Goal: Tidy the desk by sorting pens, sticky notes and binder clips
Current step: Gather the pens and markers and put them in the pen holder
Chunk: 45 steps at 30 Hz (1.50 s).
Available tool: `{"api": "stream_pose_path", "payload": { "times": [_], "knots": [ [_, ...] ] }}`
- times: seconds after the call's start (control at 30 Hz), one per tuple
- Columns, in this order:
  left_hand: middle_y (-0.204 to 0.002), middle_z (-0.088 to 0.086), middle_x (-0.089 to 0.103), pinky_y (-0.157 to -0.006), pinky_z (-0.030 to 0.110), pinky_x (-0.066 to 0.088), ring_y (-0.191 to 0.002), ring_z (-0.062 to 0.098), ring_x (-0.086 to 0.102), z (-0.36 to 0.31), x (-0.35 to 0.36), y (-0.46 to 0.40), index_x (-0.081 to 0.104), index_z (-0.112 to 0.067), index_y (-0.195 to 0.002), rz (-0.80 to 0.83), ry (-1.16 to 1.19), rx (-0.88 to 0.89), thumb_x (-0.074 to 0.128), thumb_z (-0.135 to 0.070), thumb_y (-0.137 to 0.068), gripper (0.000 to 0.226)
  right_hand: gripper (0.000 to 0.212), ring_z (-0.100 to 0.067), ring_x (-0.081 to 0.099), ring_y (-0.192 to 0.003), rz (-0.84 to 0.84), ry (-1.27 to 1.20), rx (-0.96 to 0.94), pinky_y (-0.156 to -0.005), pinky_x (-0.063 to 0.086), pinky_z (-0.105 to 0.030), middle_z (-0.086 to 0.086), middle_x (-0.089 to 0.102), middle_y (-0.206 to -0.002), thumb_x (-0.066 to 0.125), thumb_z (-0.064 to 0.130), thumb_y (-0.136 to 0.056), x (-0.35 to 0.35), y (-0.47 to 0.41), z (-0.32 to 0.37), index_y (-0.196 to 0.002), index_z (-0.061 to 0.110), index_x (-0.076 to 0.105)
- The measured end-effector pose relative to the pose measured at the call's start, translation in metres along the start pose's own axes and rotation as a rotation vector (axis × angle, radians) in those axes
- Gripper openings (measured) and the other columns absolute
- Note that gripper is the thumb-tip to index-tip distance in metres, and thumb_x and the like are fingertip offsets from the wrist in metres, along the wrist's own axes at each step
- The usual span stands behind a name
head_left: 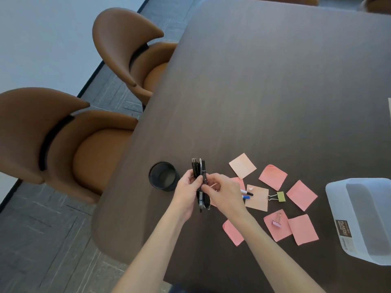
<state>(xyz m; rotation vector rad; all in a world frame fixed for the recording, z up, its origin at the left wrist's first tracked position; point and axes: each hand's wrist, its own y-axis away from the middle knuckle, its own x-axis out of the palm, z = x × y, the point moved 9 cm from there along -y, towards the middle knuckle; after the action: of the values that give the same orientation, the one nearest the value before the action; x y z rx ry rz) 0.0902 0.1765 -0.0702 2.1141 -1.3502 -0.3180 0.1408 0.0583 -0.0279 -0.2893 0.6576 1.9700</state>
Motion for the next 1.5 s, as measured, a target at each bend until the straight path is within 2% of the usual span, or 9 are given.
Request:
{"api": "stream_pose_path", "payload": {
  "times": [0.3,0.5,0.6,0.7,0.87,1.13,1.27,1.37,1.5],
  "knots": [
    [-0.120,0.003,0.071,-0.102,0.040,0.050,-0.117,0.020,0.065,-0.073,-0.080,0.002,0.061,-0.024,-0.118,-0.179,-0.081,0.222,0.046,0.004,-0.095,0.040,0.014,-0.011,0.068,-0.082,0.058,0.137,-0.160,-0.083,0.055,-0.034,0.006,0.074,-0.084,0.075,0.026,-0.079,0.056,-0.054,0.087,-0.093,0.024,0.075],
    [-0.118,-0.007,0.065,-0.100,0.032,0.046,-0.114,0.012,0.061,-0.094,-0.111,-0.012,0.046,-0.027,-0.126,-0.186,-0.409,0.306,0.047,0.001,-0.097,0.040,0.018,-0.017,0.065,-0.085,0.126,0.255,-0.206,-0.083,0.051,-0.032,0.002,0.070,-0.089,0.075,0.026,-0.081,0.086,-0.083,0.106,-0.098,0.027,0.075],
    [-0.112,-0.007,0.065,-0.083,0.017,0.042,-0.104,0.008,0.060,-0.090,-0.116,-0.017,0.045,-0.022,-0.126,-0.185,-0.510,0.276,0.050,0.001,-0.097,0.038,0.015,-0.016,0.064,-0.082,0.141,0.249,-0.180,-0.079,0.050,-0.031,0.004,0.073,-0.087,0.074,0.023,-0.081,0.097,-0.087,0.094,-0.095,0.027,0.075],
    [-0.110,-0.004,0.066,-0.076,0.016,0.041,-0.099,0.010,0.060,-0.079,-0.116,-0.023,0.048,-0.020,-0.119,-0.189,-0.563,0.242,0.053,0.002,-0.095,0.034,0.010,-0.019,0.065,-0.080,0.147,0.241,-0.137,-0.079,0.053,-0.035,0.002,0.074,-0.082,0.072,0.021,-0.082,0.108,-0.087,0.075,-0.091,0.024,0.075],
    [-0.112,0.005,0.063,-0.087,0.031,0.048,-0.101,0.019,0.061,-0.075,-0.118,-0.029,0.053,-0.019,-0.112,-0.258,-0.640,0.277,0.058,0.000,-0.089,0.030,0.006,-0.024,0.062,-0.074,0.131,0.254,-0.131,-0.072,0.052,-0.036,-0.001,0.071,-0.075,0.068,0.020,-0.085,0.114,-0.088,0.066,-0.081,0.016,0.070],
    [-0.116,0.004,0.055,-0.085,0.017,0.037,-0.102,0.015,0.055,-0.070,-0.120,-0.028,0.062,-0.010,-0.117,-0.279,-0.667,0.311,0.061,-0.001,-0.089,0.029,0.020,-0.018,0.052,-0.069,0.124,0.312,-0.118,-0.063,0.035,-0.028,0.000,0.057,-0.073,0.068,0.022,-0.084,0.116,-0.092,0.059,-0.068,0.020,0.056],
    [-0.118,0.005,0.056,-0.084,0.012,0.036,-0.100,0.012,0.054,-0.068,-0.118,-0.028,0.064,-0.009,-0.119,-0.272,-0.686,0.327,0.057,0.000,-0.091,0.030,0.005,-0.018,0.058,-0.074,0.113,0.274,-0.118,-0.068,0.043,-0.028,-0.001,0.060,-0.081,0.067,0.018,-0.083,0.118,-0.091,0.059,-0.079,0.020,0.066],
    [-0.119,0.006,0.056,-0.086,0.013,0.038,-0.102,0.015,0.056,-0.066,-0.118,-0.026,0.064,-0.009,-0.122,-0.273,-0.695,0.336,0.056,0.002,-0.091,0.033,0.010,-0.019,0.060,-0.076,0.083,0.244,-0.122,-0.073,0.048,-0.028,-0.002,0.059,-0.085,0.067,0.016,-0.082,0.119,-0.090,0.058,-0.090,0.020,0.072],
    [-0.130,0.007,0.055,-0.106,0.032,0.046,-0.120,0.019,0.058,-0.064,-0.119,-0.023,0.057,-0.010,-0.134,-0.276,-0.659,0.336,0.057,0.004,-0.091,0.045,0.010,-0.015,0.055,-0.075,0.048,0.237,-0.115,-0.071,0.041,-0.026,0.000,0.054,-0.086,0.067,0.018,-0.084,0.116,-0.091,0.055,-0.093,0.017,0.072]
  ]
}}
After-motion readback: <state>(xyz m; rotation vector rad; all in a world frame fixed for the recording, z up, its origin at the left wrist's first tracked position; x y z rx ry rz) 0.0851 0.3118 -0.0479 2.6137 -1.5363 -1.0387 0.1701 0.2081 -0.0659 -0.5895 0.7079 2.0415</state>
